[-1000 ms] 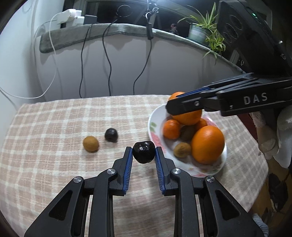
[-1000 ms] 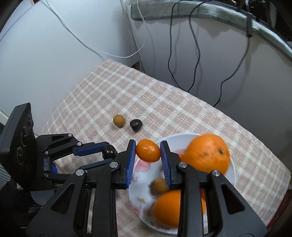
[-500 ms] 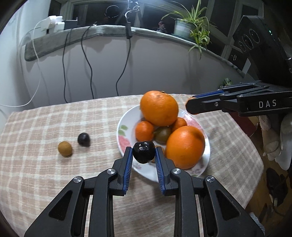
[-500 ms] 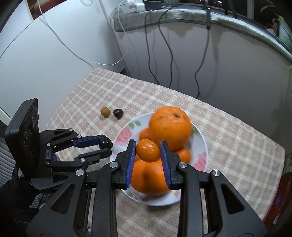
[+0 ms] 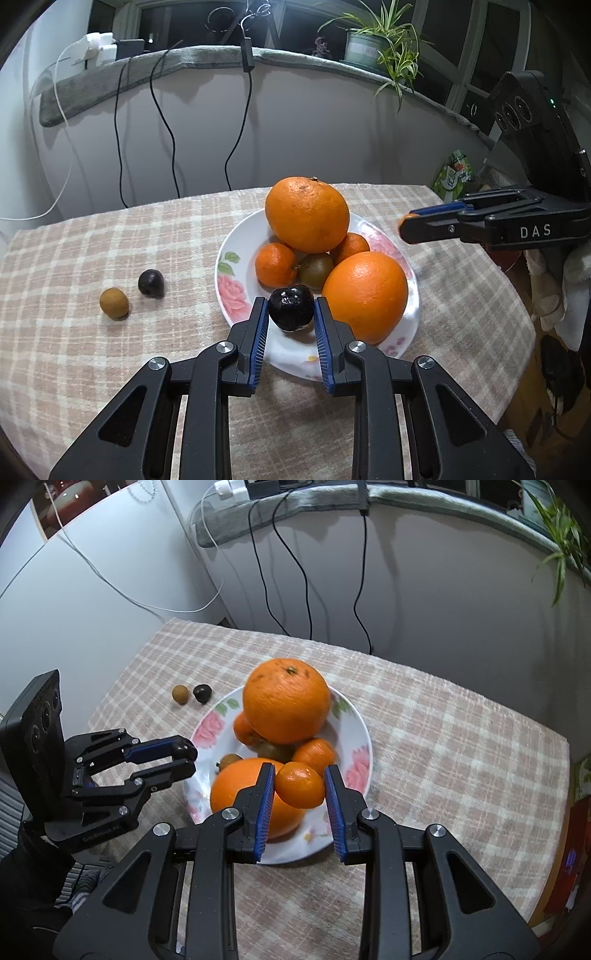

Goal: Organize fruits
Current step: 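Lower both grippers into the plate and open them to release plum and tangerine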

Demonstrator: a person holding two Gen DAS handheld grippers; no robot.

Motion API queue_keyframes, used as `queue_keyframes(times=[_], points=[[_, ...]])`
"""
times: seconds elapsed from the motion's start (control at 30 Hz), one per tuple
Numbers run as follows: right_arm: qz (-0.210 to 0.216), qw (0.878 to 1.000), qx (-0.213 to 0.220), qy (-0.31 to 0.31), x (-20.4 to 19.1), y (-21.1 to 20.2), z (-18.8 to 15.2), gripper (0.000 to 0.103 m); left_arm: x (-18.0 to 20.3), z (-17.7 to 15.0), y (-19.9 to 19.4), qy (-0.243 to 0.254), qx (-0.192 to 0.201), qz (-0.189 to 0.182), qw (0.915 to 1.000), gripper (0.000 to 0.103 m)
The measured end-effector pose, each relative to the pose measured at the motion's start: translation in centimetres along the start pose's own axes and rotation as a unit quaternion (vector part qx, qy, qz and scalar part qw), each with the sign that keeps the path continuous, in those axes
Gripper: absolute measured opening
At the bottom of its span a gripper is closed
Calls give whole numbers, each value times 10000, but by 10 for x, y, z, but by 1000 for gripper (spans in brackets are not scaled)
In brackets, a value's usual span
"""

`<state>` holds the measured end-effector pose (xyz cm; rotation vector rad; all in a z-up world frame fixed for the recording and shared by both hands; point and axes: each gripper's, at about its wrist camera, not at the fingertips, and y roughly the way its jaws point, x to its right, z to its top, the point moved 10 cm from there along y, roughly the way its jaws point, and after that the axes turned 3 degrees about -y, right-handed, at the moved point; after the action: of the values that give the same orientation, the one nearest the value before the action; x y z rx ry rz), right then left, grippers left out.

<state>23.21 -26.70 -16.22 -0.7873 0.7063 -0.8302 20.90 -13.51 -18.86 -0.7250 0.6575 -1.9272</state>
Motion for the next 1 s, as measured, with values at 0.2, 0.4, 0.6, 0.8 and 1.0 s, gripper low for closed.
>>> queue_keyframes(times=[0.2, 0.4, 0.6, 0.8, 1.0], points=[[-9, 10000, -32, 68, 5, 5, -7, 29, -2, 0, 4, -31, -24, 43, 10000, 23], [-7, 9999, -79, 114, 9, 10, -10, 29, -3, 1, 5, -14, -45, 76, 10000, 23], [5, 9998, -102, 161, 11, 14, -11, 29, -4, 1, 5, -14, -46, 92, 9999, 23], [0, 9998, -134, 137, 10, 17, -13, 29, -4, 1, 5, -15, -45, 96, 9999, 24], [4, 9998, -160, 110, 8, 18, -14, 29, -4, 1, 6, -10, -56, 113, 9999, 24]])
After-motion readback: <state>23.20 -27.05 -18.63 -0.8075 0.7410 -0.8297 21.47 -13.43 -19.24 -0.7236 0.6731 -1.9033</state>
